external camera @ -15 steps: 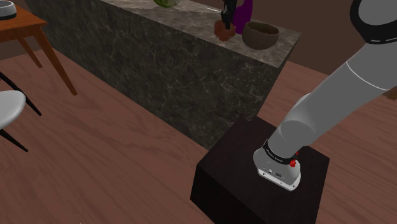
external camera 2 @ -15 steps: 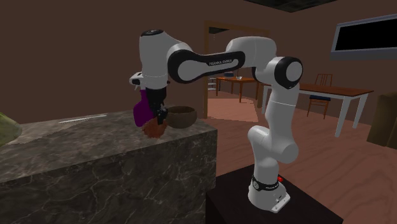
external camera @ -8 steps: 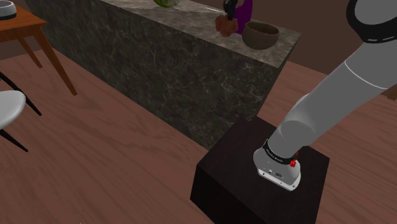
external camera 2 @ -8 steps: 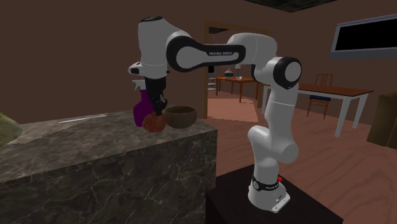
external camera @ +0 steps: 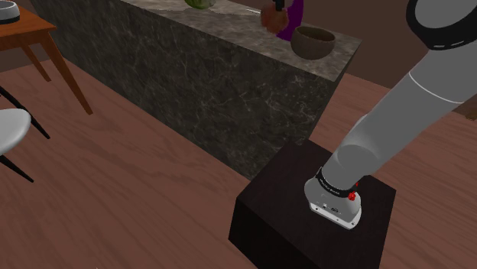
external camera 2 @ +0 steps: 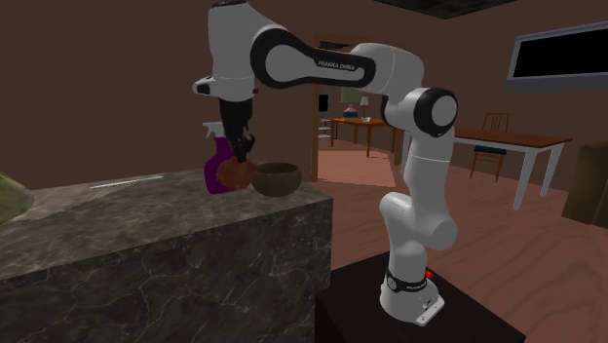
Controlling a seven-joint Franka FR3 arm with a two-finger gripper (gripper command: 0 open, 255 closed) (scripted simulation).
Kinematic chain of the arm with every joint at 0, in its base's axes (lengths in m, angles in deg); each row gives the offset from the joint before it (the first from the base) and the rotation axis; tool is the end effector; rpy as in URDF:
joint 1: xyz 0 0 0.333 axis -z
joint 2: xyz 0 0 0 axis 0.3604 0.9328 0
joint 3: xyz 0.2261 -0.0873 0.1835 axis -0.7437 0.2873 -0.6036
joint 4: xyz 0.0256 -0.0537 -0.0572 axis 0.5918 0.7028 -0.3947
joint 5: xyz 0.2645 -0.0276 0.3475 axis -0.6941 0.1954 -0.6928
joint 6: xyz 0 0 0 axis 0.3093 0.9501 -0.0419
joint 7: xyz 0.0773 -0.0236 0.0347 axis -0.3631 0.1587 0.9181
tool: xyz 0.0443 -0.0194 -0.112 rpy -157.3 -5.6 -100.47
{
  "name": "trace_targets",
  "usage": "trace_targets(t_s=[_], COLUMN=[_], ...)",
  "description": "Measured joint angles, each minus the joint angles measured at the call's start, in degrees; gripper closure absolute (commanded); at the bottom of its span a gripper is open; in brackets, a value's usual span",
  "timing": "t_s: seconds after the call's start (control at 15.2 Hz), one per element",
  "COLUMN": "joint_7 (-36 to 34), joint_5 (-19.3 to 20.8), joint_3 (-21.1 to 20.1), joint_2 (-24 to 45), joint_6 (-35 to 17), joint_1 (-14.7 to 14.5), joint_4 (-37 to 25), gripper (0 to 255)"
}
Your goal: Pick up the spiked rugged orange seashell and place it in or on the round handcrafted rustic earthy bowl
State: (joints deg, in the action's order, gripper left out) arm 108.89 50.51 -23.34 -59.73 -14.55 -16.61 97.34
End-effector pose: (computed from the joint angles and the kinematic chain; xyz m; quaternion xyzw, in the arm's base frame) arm 0.5318 -0.1528 0.6690 0.9780 0.1186 -0.0459 0.1657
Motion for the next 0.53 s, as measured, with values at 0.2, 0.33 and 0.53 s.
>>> trace_targets(t_s=[0.2, 0.33, 0.53], joint_7=[0.8, 1.6, 2.4], joint_5=[0.0, 0.0, 0.1], joint_3=[0.0, 0.0, -0.1], joint_2=[0.8, 1.7, 3.1], joint_6=[2.2, 3.9, 6.6], joint_1=[0.0, 0.1, 0.0], joint_4=[-3.1, -5.9, -10.0], gripper=[255, 255, 255])
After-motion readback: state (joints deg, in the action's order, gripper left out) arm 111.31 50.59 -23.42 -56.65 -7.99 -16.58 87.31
